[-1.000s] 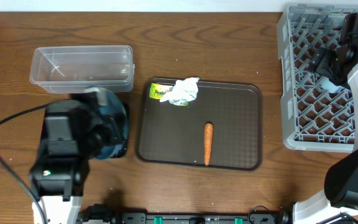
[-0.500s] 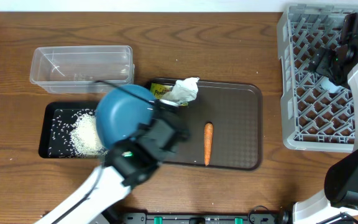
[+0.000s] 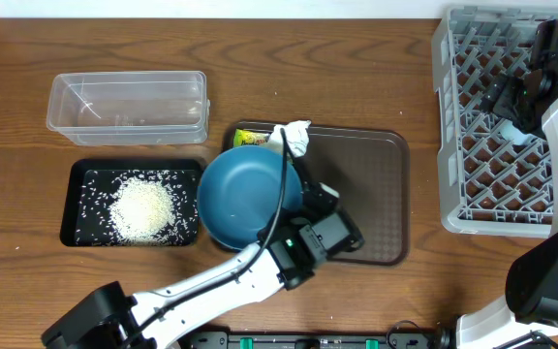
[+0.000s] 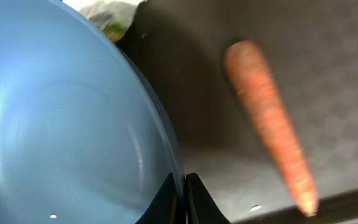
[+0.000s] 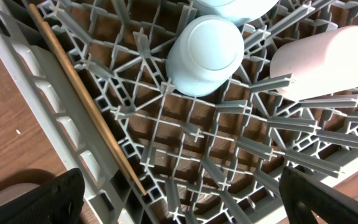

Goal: Sort waste into correct bins and load items into the dishwasher rack
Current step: 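Carry the empty blue bowl back and set it on the brown tray, then lower the left gripper beside the bowl and grasp the carrot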

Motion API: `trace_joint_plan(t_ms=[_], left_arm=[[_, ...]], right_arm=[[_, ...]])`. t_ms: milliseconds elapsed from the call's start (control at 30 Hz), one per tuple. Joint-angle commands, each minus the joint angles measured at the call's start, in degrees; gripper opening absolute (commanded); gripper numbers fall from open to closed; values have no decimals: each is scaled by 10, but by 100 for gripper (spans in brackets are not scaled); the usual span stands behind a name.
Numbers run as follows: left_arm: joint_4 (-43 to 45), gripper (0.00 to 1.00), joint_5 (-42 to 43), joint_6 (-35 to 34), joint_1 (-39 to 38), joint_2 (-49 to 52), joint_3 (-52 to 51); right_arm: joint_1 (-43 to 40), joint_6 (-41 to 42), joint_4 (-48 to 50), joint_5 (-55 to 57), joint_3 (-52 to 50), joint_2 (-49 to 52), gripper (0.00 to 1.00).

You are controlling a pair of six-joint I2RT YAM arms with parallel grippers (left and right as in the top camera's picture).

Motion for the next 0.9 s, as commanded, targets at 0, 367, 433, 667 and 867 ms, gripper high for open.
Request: trace_joint_plan(t_ms=[0,367,433,667,867], left_arm=[[19,7,-10,-5,-4,0,10],[39,9,73,-18,-5,6,10],[37,10,73,-18,-5,10,10],[33,23,70,-17,-2,37,10],[21,25,57,-18,20,30,11]], right_arm=[[-1,-7,0,8,-1,-1,99],[-1,-7,0,8,-1,-1,99],[-1,-7,0,8,-1,-1,99],[-1,-7,0,8,-1,-1,99],[-1,-7,0,8,-1,-1,99]])
